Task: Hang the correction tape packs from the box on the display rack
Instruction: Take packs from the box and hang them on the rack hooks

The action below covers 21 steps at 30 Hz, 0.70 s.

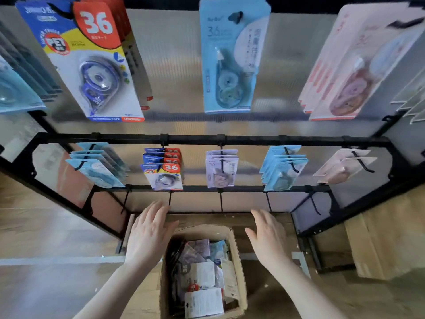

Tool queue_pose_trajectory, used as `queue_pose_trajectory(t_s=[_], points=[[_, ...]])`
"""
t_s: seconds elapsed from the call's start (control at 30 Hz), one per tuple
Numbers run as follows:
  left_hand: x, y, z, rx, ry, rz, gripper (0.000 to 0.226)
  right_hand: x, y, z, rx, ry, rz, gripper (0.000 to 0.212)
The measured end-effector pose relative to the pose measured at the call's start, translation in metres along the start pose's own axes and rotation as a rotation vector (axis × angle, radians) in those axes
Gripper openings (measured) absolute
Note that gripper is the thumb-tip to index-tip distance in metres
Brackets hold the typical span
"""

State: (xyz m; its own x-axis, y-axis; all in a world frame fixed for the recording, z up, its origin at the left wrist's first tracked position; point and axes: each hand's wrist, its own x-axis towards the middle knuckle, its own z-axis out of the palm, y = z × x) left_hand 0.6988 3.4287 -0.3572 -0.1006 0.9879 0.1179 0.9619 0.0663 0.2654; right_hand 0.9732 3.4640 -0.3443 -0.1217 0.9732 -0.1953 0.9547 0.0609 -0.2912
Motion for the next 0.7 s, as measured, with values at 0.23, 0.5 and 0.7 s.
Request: queue_pose_trajectory(t_s=[0.23, 0.5, 0.7], points=[[-0.029, 0.061, 0.029, -0.011, -0.093, -0.050, 0.054, -0.021, 0.059, -0.009, -0.011, -0.070, -0.036, 0.055], [-0.054, 0.094, 0.052, 0.002, -0.114, -0.104, 0.075, -0.034, 0.086, 0.003, 0.056, -0.119, -0.091, 0.055], [-0.065, 0.078, 0.093, 0.027, -0.138, -0.107, 0.055, -0.033, 0.094, 0.042, 0.052, -0.119, -0.100, 0.056]])
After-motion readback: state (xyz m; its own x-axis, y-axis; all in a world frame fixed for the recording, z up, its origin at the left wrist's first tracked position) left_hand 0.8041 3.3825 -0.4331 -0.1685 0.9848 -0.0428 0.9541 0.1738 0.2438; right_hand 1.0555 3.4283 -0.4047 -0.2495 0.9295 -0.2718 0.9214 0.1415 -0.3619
